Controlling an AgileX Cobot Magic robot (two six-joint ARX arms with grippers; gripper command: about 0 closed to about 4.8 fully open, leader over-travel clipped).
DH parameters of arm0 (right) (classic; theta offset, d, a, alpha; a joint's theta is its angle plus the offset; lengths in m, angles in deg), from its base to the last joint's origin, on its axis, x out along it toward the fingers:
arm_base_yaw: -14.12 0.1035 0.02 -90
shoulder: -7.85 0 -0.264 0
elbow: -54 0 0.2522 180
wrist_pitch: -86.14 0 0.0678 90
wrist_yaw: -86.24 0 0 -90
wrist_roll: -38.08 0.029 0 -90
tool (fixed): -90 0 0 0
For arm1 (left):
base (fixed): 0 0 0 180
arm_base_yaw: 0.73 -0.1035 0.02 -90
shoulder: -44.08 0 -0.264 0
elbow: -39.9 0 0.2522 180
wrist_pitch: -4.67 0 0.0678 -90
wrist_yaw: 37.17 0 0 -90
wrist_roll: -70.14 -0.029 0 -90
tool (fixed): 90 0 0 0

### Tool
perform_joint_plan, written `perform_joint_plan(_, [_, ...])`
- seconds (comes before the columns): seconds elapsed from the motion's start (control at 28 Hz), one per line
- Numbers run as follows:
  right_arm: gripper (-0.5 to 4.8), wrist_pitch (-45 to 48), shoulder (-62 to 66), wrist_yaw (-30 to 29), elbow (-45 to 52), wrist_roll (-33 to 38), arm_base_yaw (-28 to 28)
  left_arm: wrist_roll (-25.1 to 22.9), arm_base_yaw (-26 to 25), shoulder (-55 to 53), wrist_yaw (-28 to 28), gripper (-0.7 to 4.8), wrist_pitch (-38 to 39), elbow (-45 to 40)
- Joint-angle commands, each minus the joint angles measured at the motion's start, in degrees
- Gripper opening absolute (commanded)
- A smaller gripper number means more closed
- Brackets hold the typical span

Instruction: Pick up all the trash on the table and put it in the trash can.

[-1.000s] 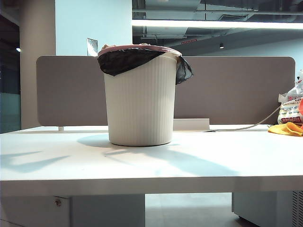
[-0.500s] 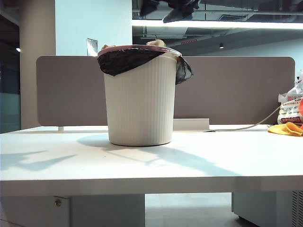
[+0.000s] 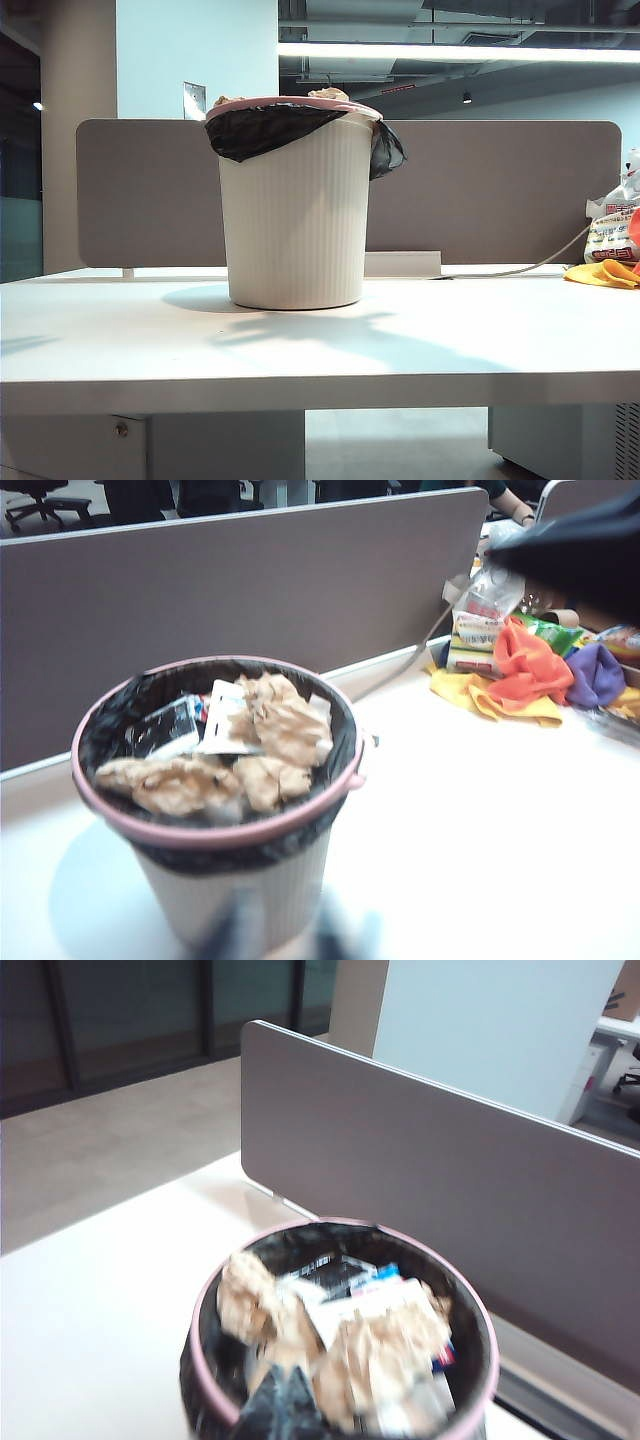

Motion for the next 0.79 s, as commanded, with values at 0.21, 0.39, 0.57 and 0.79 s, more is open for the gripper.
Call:
perform_joint_plan(0.21, [-0.09,-12.92,-24.57,4.66,12.68,-1.66,0.04,0.68,0.09,18.29,-4.13,-0.05,15.93,-6.82])
perform_joint_plan(0.39, [-0.09,-12.96,-44.54,5.20,30.69,1.03,0.07,2.89,0.09,37.05,-4.98,-0.05,15.65,-20.15])
perform_joint_plan(0.57, [-0.08,-4.15,-65.83,9.11,59.23,9.60,0.07,3.56,0.09,51.74,-4.57,-0.05,15.54,-34.60])
perform_joint_plan(0.79, [-0.08,13.75,-77.85,7.39,87.34,12.72,0.13,6.27,0.09,54.18,-1.44,-0.05,3.10,-50.93])
